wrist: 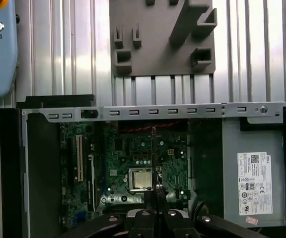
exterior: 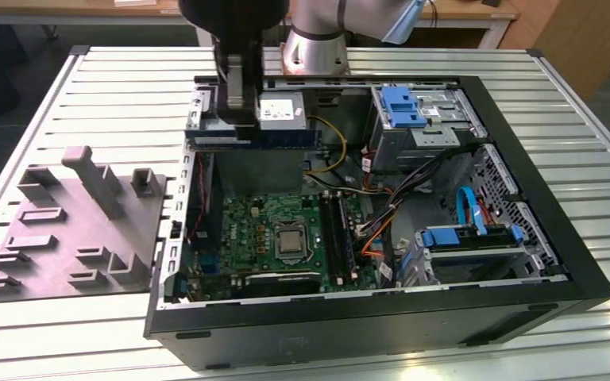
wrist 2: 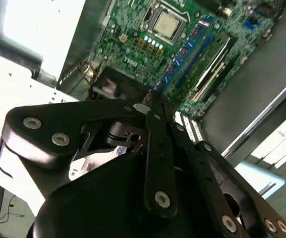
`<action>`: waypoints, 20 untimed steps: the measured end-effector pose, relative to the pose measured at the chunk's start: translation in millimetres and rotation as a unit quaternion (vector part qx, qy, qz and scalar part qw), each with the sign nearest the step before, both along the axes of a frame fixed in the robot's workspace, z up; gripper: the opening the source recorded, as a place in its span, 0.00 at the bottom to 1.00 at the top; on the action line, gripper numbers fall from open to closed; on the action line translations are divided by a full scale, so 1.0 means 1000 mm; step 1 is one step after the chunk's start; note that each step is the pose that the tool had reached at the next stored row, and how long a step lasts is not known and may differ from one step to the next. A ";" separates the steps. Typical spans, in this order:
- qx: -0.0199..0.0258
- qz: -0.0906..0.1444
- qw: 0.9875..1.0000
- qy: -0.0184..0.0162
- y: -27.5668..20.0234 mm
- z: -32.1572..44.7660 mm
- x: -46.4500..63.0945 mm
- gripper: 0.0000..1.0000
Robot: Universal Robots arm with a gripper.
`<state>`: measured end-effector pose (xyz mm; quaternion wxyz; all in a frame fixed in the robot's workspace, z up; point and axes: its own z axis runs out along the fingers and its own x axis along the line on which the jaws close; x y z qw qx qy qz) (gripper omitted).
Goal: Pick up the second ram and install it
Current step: 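Pick up the second ram and move it above second insertion slot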
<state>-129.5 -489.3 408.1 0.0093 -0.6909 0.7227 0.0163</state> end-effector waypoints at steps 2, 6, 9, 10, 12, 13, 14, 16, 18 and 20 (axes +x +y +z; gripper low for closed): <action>0.000 0.000 1.000 0.000 0.0001 -0.0019 0.006 0.12; 0.000 0.000 1.000 0.000 0.0005 -0.0058 0.019 0.12; 0.000 0.000 1.000 0.000 0.0018 -0.0098 0.026 0.12; 0.000 0.000 1.000 0.000 0.0025 -0.0113 0.028 0.12; 0.000 0.001 1.000 0.000 0.0039 -0.0147 0.031 0.12; 0.000 0.001 1.000 0.000 0.0045 -0.0165 0.033 0.12; 0.000 0.001 1.000 0.000 0.0051 -0.0183 0.034 0.12; 0.000 0.002 1.000 0.000 0.0064 -0.0219 0.037 0.12; 0.000 0.002 1.000 0.000 0.0073 -0.0257 0.040 0.12; 0.000 0.003 1.000 0.000 0.0076 -0.0288 0.043 0.12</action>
